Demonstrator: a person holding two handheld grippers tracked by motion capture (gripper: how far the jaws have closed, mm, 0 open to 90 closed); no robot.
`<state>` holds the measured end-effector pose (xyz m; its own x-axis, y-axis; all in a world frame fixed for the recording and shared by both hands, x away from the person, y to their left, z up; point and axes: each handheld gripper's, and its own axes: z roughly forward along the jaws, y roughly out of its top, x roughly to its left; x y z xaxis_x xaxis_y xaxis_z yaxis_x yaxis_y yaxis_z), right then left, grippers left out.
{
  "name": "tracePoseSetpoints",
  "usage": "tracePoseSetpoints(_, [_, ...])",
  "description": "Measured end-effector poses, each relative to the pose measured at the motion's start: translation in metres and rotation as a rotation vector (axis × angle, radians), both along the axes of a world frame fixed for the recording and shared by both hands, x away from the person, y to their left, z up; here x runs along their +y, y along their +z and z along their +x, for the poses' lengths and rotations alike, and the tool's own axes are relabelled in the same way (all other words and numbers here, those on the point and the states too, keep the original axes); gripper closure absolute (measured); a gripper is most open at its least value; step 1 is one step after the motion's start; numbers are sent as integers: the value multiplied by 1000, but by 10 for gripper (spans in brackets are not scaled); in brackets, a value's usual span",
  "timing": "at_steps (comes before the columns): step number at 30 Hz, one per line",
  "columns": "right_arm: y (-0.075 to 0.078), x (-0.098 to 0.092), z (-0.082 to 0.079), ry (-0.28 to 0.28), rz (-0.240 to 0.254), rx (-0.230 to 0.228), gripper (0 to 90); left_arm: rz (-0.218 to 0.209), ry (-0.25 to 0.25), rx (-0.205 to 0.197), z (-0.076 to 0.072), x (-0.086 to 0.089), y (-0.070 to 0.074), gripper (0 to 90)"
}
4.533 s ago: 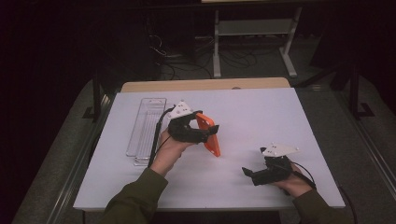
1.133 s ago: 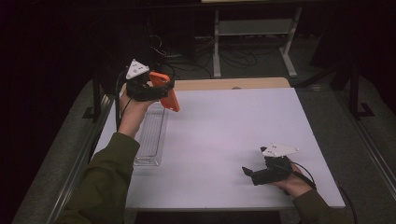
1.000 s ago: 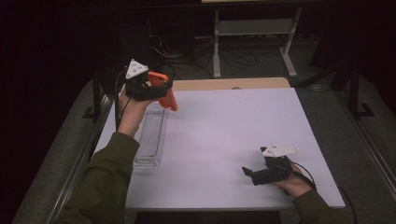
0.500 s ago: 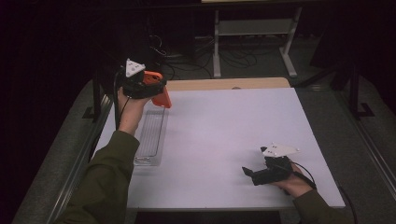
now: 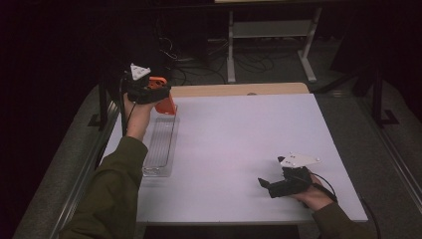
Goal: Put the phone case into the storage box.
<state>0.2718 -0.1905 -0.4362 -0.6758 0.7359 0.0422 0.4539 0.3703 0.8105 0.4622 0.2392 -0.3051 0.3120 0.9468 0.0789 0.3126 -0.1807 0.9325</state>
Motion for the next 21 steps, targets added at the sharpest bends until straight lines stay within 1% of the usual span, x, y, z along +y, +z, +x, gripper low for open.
tracePoseSetpoints(2, [0,0,0,-1,1,2,0,-5,11,12,3,1,-3,150])
tracePoseSetpoints(4, [0,0,0,-3,3,4,0,4,24,15,6,1,-5,150])
tracePoseSetpoints(6, [0,-1,0,-5,5,4,0,-4,31,16,8,1,-7,150])
tracePoseSetpoints(8, [1,-1,0,1,4,-11,0,17,51,22,11,0,-10,150])
tracePoseSetpoints(11, [0,-1,0,2,5,-9,0,23,68,46,15,-1,-15,149])
tracePoseSetpoints(12, [0,-1,0,1,4,-10,0,29,69,56,16,-1,-17,149])
tracePoseSetpoints(13, [0,-1,0,2,5,-10,0,22,71,58,17,-1,-18,149])
tracePoseSetpoints(14, [0,-1,0,2,5,-10,0,33,74,63,18,-1,-19,149])
tracePoseSetpoints(16, [1,-1,0,1,8,-8,0,34,81,69,21,-3,-23,149])
tracePoseSetpoints(17, [1,-1,0,1,9,-8,0,47,80,79,22,-2,-24,149])
tracePoseSetpoints(18, [1,-1,0,1,10,-8,0,39,89,82,24,-3,-26,148])
tracePoseSetpoints(21, [1,-1,0,3,7,-10,0,62,96,101,27,-3,-30,147])
